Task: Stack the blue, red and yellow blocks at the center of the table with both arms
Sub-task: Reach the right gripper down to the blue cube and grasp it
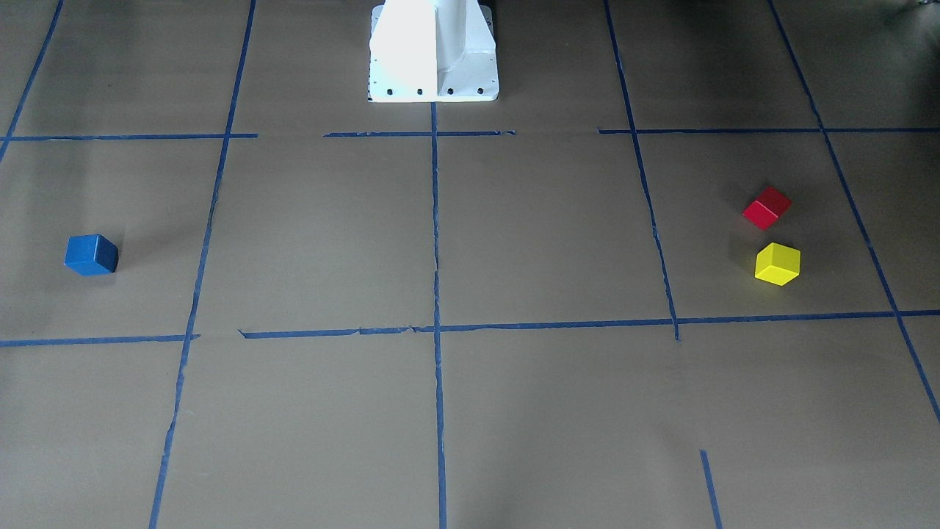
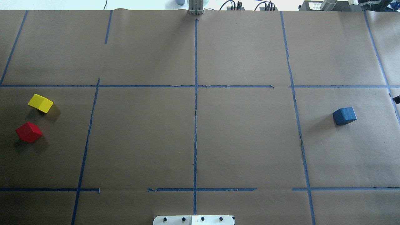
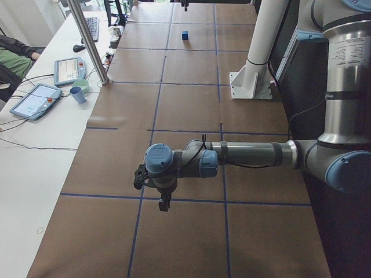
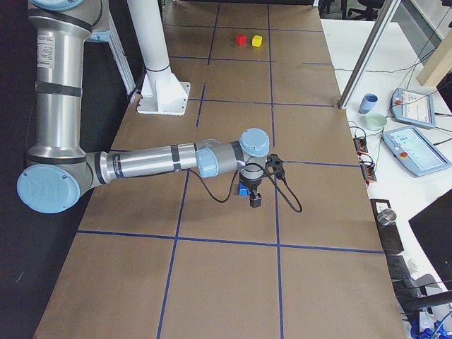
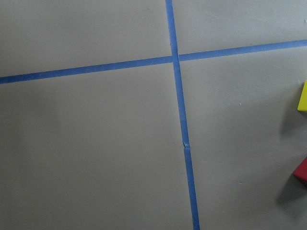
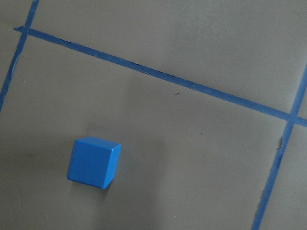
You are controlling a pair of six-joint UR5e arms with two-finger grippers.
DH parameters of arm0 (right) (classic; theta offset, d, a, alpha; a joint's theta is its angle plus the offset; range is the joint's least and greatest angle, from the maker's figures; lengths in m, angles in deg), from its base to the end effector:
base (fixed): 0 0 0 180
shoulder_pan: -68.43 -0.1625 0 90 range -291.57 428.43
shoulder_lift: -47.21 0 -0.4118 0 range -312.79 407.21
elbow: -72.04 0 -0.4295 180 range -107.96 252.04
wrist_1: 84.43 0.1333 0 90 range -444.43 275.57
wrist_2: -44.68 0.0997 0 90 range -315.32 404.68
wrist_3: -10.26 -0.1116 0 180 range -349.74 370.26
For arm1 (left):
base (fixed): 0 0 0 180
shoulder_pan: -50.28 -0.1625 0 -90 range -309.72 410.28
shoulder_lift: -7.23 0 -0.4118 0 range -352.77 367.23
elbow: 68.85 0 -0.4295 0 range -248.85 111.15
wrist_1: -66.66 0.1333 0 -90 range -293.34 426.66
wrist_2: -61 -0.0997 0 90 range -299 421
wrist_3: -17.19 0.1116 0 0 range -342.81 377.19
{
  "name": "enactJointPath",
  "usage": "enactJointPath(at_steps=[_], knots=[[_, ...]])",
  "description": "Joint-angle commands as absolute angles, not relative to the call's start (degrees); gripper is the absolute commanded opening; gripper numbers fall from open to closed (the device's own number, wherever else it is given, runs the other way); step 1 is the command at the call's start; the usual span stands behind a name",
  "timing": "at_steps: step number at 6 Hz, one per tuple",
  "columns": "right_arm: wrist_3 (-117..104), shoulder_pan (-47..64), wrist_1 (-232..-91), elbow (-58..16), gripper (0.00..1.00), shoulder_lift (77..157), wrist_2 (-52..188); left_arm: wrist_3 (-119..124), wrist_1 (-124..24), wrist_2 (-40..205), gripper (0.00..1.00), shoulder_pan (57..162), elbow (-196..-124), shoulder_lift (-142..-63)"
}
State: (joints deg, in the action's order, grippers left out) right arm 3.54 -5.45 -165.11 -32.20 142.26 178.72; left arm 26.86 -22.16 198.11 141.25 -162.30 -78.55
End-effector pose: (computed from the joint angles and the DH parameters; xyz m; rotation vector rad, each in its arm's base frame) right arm -0.0874 -0.5033 0.5485 0.1504 -0.8098 -0.2788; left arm -0.0599 -0.4953 0.6583 0.0443 0.8222 0.1292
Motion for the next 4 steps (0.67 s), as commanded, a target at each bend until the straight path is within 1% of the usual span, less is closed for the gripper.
enactJointPath(at_steps=[1,2,4], knots=[[-15.93,4.30,-152.88,-31.94,1.00,142.92,174.43,26.86,-22.20,198.20,1.00,141.25,-162.36,-78.55],[-22.20,7.75,-148.80,-31.59,1.00,143.97,171.45,26.86,-22.20,198.20,1.00,141.25,-162.36,-78.55],[-25.42,11.98,-146.83,-30.09,1.00,144.25,167.31,26.86,-22.20,198.20,1.00,141.16,-162.36,-78.55]])
